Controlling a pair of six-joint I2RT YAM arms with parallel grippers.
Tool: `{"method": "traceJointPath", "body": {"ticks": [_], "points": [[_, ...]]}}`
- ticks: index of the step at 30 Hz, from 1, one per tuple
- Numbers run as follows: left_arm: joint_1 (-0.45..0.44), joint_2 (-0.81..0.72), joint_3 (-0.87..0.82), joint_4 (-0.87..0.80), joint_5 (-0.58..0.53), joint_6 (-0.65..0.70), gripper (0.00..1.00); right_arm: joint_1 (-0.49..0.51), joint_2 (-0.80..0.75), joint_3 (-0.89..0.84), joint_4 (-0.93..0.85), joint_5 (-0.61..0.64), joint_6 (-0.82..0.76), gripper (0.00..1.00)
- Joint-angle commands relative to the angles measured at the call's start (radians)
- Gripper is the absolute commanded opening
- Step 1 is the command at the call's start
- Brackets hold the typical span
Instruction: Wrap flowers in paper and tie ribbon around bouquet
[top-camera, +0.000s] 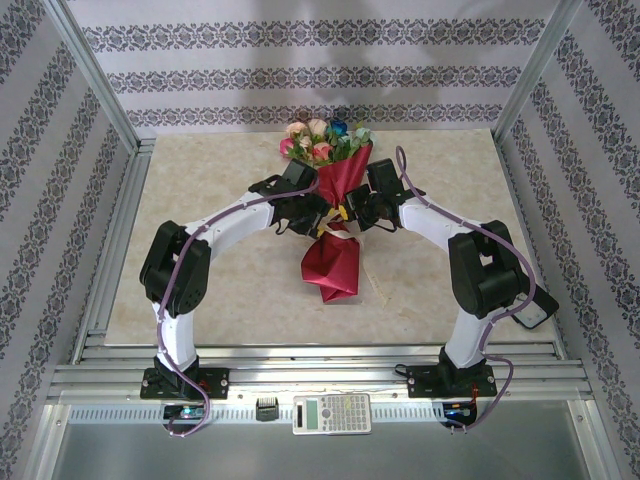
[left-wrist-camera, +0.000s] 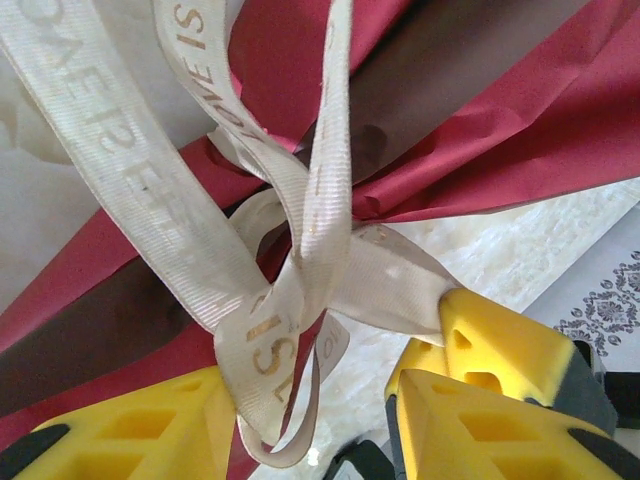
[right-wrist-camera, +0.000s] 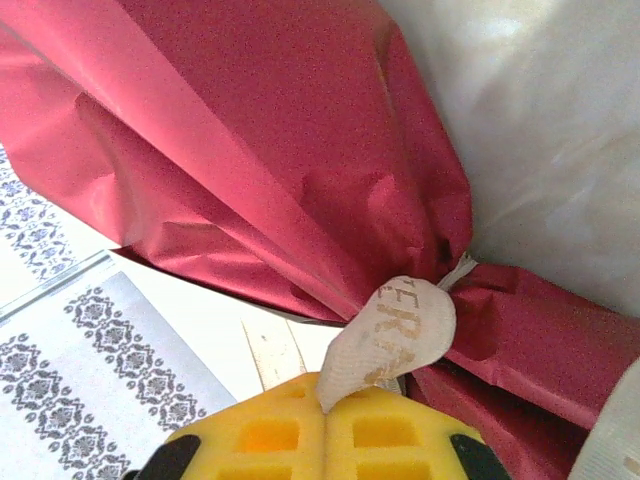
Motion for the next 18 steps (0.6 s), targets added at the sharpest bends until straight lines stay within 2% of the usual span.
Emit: {"method": "traceJointPath", "body": {"ticks": [1, 6, 12, 18], "points": [[-0.005, -0.018, -0.012, 0.016, 0.023, -0.035, 0.44, -0.004, -0.022, -0.016, 0.021, -0.014, 0.020, 0.00], [-0.004, -0.014, -0.058, 0.098, 0.011, -0.099, 0.42, -0.004, -0.021, -0.028, 0.042, -0.026, 0.035, 0.00], [0.006, 0.006, -0.023, 0.140, -0.026, -0.152, 0.47, -0.002, -0.030, -0.070, 0.087, -0.043, 0.071, 0.00], [0.007, 0.025, -0.011, 0.152, -0.016, -0.179, 0.49, -0.003, -0.044, -0.095, 0.108, -0.048, 0.084, 0.00]]}}
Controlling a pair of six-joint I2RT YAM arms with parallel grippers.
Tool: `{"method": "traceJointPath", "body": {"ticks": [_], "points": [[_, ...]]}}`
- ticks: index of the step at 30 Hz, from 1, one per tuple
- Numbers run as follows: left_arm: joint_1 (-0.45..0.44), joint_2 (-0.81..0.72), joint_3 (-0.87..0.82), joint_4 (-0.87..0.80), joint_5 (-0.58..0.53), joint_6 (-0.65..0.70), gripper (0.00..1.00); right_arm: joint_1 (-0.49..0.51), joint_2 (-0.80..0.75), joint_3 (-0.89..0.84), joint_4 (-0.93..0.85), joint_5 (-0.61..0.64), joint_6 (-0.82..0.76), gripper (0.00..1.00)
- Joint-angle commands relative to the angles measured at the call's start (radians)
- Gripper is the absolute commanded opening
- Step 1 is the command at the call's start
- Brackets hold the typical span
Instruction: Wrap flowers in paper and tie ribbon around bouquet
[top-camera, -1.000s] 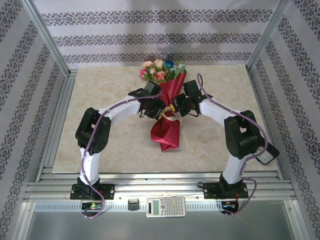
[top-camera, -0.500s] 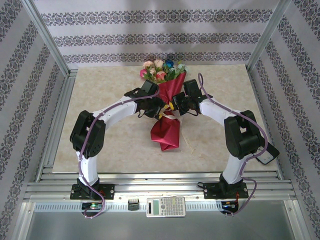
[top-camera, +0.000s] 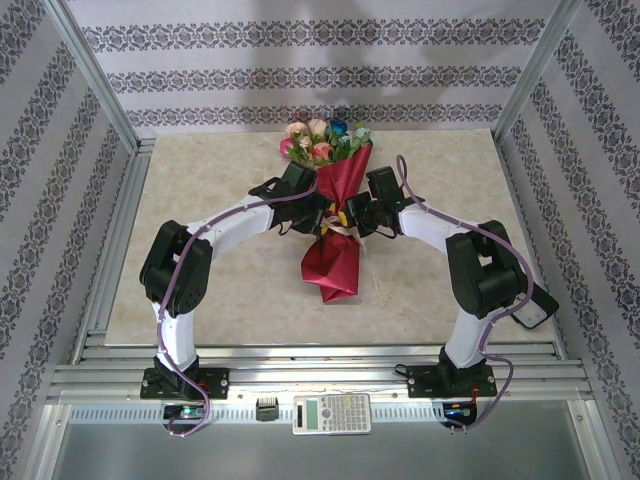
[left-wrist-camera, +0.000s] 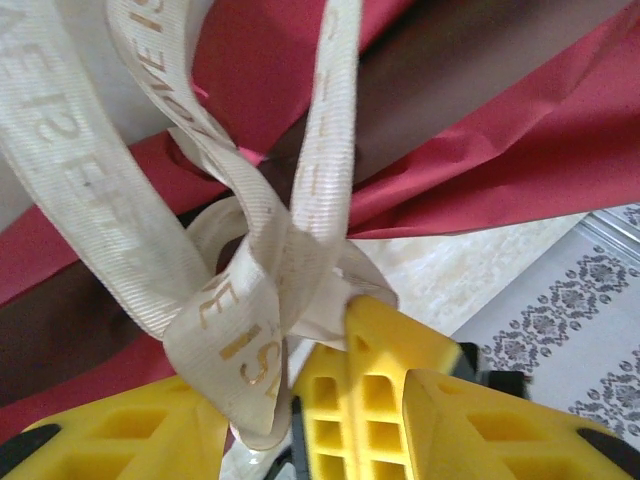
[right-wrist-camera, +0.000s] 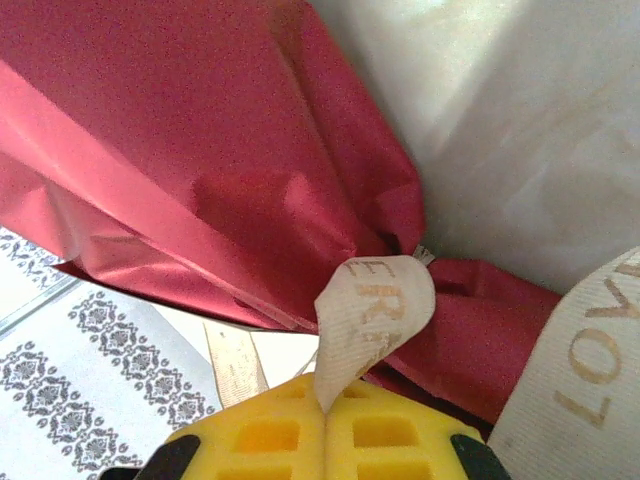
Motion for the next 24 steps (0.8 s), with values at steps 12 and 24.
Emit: {"method": "traceJointPath", "body": {"ticks": [12, 24], "points": [[0.019, 0.072, 0.047, 0.057, 0.011, -0.080, 0.51, -0.003, -0.054, -0.025, 0.077, -0.031, 0.037, 0.00], [0.029, 0.128, 0.094, 0.067, 0.042, -0.099, 0.51, -0.001, -0.076, -0.093, 0.149, -0.053, 0.070, 0.00]]}}
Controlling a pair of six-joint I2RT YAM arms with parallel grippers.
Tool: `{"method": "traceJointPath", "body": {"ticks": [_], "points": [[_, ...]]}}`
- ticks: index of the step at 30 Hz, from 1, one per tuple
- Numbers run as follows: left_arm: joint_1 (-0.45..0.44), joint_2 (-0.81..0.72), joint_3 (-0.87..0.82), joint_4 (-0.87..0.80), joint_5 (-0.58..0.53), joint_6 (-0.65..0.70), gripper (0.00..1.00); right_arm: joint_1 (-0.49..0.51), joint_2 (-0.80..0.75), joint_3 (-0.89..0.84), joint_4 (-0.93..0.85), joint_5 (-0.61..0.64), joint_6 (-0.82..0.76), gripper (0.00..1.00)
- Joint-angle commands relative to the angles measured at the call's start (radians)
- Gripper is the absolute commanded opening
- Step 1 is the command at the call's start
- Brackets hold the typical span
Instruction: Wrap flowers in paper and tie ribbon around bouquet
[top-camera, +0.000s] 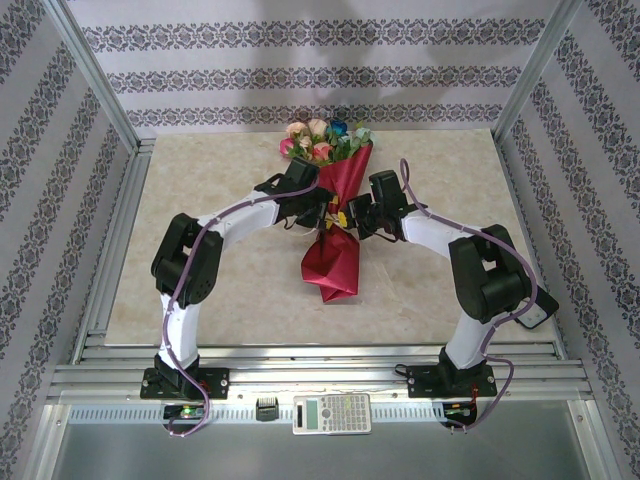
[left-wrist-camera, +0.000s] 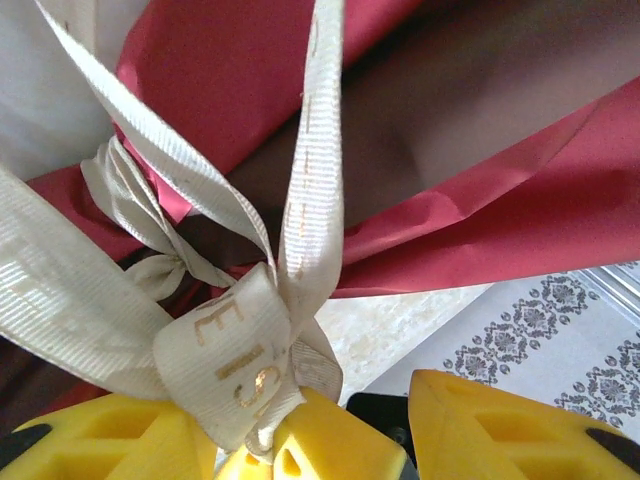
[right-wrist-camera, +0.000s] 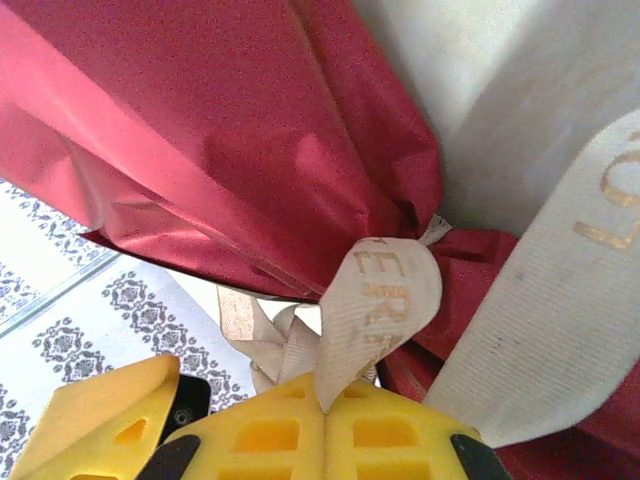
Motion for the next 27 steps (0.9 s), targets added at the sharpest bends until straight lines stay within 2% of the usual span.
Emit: {"method": "traceJointPath", "body": {"ticks": [1, 9, 14, 17, 27], "points": [[0.009, 0.028, 0.018, 0.019, 0.016, -0.026, 0.51, -0.001, -0.038, -0.017, 0.042, -0.018, 0.021, 0.00], [0.009, 0.034, 0.022, 0.023, 0.035, -0.026, 0.49, 0.002, -0.037, -0.029, 0.083, -0.019, 0.039, 0.00], [0.009, 0.041, 0.006, 0.061, 0.027, -0.046, 0.34, 0.004, -0.047, -0.041, 0.088, -0.021, 0.043, 0.00], [0.010, 0.052, 0.016, 0.057, 0.024, -0.046, 0.28, 0.005, -0.051, -0.058, 0.097, -0.024, 0.047, 0.00], [0.011, 0.072, 0.022, 0.053, 0.031, -0.043, 0.24, 0.007, -0.058, -0.087, 0.132, -0.024, 0.065, 0.00]]}}
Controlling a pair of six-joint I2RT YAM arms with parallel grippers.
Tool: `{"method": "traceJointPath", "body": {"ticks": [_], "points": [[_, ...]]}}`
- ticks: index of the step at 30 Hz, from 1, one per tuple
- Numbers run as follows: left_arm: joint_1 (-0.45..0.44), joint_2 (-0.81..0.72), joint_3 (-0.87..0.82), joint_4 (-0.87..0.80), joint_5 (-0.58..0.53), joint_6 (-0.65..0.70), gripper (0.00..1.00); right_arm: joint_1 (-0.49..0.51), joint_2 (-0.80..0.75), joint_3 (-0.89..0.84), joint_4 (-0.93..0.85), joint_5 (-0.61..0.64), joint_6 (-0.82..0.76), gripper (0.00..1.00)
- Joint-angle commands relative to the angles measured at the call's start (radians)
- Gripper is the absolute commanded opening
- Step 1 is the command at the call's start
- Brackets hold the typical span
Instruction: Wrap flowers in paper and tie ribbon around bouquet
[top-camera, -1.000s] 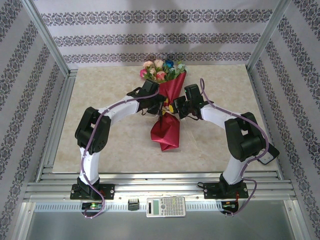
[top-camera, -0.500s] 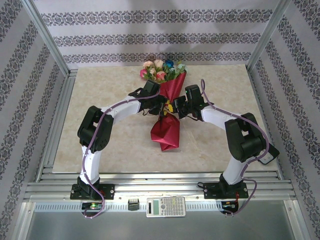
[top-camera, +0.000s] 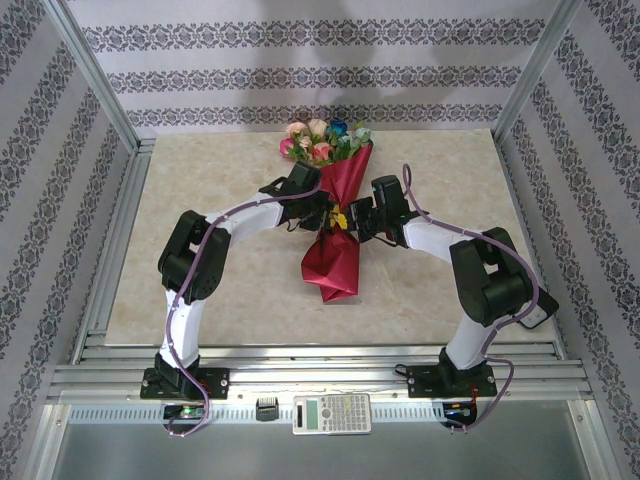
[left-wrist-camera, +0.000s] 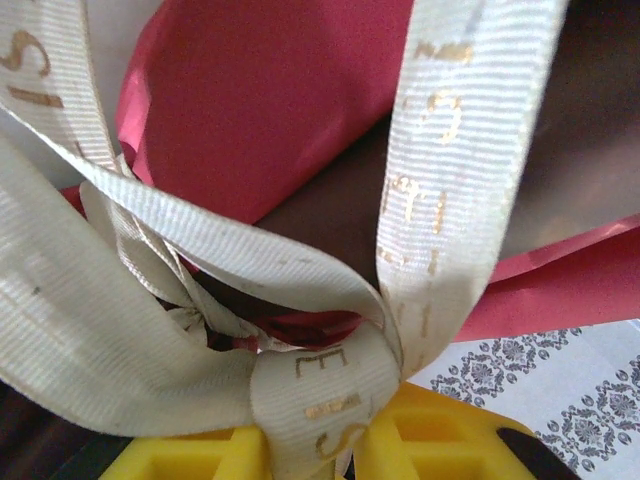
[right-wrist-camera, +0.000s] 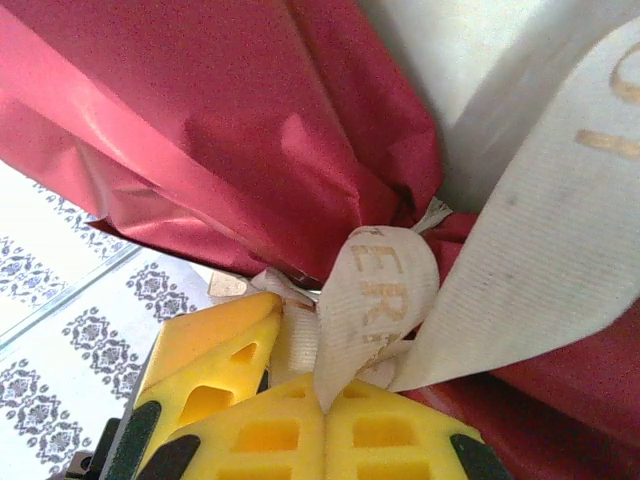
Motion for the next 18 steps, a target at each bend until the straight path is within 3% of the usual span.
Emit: {"method": "traceJointPath", "body": {"ticks": [1, 12, 18], "points": [[0.011, 0.025, 0.022, 0.018, 0.005, -0.015, 0.24, 0.006, -0.032, -0.014, 0.029, -0.011, 0.015, 0.00], [0.015, 0.048, 0.040, 0.029, -0.009, -0.023, 0.22, 0.011, -0.027, -0.034, 0.066, -0.026, 0.040, 0.00], [0.023, 0.037, 0.022, 0.056, -0.036, -0.021, 0.07, 0.013, -0.044, -0.070, 0.078, -0.035, 0.045, 0.00]]}}
